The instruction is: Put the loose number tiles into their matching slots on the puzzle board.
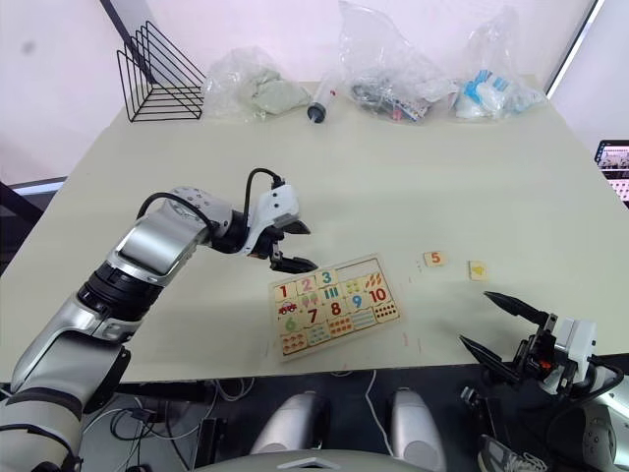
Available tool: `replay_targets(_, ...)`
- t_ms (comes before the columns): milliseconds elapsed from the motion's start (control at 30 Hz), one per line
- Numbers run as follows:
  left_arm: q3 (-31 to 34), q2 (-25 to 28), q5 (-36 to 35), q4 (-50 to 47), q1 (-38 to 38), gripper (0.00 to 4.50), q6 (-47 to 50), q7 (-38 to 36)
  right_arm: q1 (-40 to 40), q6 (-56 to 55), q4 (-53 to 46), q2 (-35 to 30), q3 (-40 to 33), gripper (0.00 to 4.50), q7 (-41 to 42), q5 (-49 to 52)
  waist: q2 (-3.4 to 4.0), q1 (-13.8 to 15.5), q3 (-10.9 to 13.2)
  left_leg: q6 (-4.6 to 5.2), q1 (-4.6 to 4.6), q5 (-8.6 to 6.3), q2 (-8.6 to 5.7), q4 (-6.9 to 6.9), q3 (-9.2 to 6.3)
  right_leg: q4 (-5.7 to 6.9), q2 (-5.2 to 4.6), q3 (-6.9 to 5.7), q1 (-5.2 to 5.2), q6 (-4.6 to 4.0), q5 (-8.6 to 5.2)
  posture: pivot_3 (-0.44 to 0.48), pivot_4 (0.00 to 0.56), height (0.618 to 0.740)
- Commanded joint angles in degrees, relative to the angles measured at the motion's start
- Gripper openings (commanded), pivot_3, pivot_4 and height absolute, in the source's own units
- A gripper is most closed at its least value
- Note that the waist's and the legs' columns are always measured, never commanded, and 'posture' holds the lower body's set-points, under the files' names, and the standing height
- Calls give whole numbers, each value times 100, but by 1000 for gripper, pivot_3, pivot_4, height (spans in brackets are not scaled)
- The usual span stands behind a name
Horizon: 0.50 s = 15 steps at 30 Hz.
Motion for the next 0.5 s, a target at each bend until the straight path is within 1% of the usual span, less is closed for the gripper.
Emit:
replay_targets(33, 378, -31, -138, 239, 101, 4385, -592, -265, 2, -48, -135, -21, -57, 4500, -22, 58, 0, 2, 0, 0, 0, 0, 0, 0, 0, 0, 0, 0, 0, 0, 0, 0, 150, 740)
replay_targets(133, 547, -108, -207, 405, 238, 3585, -827, -376, 5, -53, -121, -30, -77, 4500, -21, 60, 0, 18, 0, 0, -5, 0, 0, 7, 2, 0, 0, -2, 0, 0, 0, 0, 150, 740)
replay_targets(200, 560, -111, -186, 444, 308, 2600, -1007, -508, 13, -51, -130, -34, -83, 4500, -23, 61, 0, 15, 0, 0, -5, 0, 0, 7, 2, 0, -2, -2, 1, 1, 0, 0, 150, 740)
replay_targets(233, 528, -92, -138, 482, 338, 2166, -1068, -570, 21, -44, -144, -34, -86, 4500, -30, 64, 0, 11, 0, 0, -5, 0, 0, 7, 2, 0, -2, -2, 1, 1, 0, 0, 150, 740)
replay_targets(267, 479, -71, -43, 545, 375, 1846, -1232, -619, 34, -47, -155, -34, -89, 4500, -33, 62, 0, 9, 0, 0, -4, 0, -1, 7, 3, 0, -2, -2, 1, 1, 0, 0, 150, 740)
replay_targets(300, 437, -52, 2, 594, 409, 1243, -1335, -706, 48, -46, -168, -32, -92, 4500, -42, 62, 0, 8, 0, 0, -4, 0, -1, 7, 4, 0, -1, -2, 1, 1, 0, 0, 150, 740)
replay_targets(333, 409, -42, 30, 629, 430, 975, -1392, -779, 58, -49, -175, -30, -97, 4500, -48, 63, 0, 7, 0, 0, -3, 0, -2, 7, 5, 0, -1, -2, 1, 1, 0, 0, 150, 740)
replay_targets(400, 400, -66, 33, 668, 445, 137, -1388, -900, 78, -53, -193, -29, -103, 4500, -63, 65, 0, 4, 0, 0, -3, 0, -3, 7, 9, 1, -1, -2, 1, 0, 0, 0, 150, 740)
replay_targets(433, 391, -92, 59, 690, 442, 28, -1367, -930, 89, -53, -207, -31, -105, 4500, -72, 67, 0, 5, 0, 0, -3, 0, -2, 7, 10, 1, -1, -2, 1, 0, 0, 0, 150, 740)
replay_targets(500, 365, -148, 121, 750, 433, 28, -1386, -983, 102, -55, -222, -37, -110, 4500, -87, 70, 0, 14, 0, 1, -5, 0, -3, 8, 11, 1, -1, -4, 1, 1, 0, 0, 150, 740)
